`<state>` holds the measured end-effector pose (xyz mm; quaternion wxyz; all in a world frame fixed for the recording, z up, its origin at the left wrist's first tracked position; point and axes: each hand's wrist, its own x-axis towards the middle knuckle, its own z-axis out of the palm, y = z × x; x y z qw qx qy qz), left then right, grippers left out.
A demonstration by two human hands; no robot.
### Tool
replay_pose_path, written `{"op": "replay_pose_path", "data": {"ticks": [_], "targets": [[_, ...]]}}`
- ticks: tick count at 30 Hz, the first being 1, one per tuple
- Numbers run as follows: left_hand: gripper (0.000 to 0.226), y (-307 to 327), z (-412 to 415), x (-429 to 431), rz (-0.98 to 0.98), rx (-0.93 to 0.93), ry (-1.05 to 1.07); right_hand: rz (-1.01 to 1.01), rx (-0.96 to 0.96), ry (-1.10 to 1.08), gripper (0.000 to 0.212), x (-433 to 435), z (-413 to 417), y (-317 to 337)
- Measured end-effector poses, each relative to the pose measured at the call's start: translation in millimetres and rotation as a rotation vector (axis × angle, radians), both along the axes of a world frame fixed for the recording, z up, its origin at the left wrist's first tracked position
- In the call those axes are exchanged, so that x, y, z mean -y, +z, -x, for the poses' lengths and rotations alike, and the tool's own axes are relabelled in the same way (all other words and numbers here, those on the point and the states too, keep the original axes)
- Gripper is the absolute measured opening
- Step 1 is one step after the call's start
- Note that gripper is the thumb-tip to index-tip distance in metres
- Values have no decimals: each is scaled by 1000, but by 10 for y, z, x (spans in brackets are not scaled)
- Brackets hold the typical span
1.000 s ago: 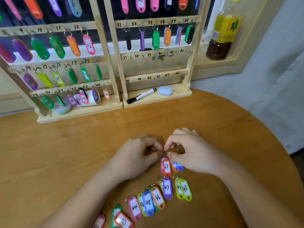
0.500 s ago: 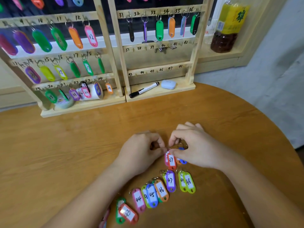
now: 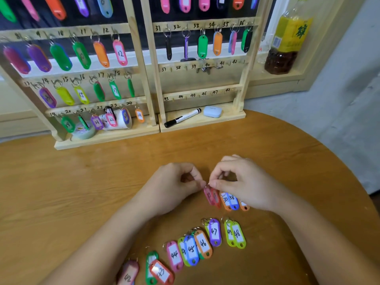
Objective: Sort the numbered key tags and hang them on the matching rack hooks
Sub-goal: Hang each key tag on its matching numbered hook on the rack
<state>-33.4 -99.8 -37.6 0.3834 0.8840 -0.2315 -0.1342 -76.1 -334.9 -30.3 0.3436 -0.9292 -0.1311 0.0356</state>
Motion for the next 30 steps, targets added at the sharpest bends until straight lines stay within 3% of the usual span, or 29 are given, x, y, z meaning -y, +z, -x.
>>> {"op": "replay_pose_path", "data": {"ticks": [11,20,30], "targets": [[12,534,-703,-257,59,312,263,-292,290,-173,9,-313,-781,508],[14,1023,-1510,-78,179,515,407,-325,466,-305,16,-521,-1665,807],[15,1065,-1790,59,151,610,517,-282,571,-333,10,-643,-2005,900]]}}
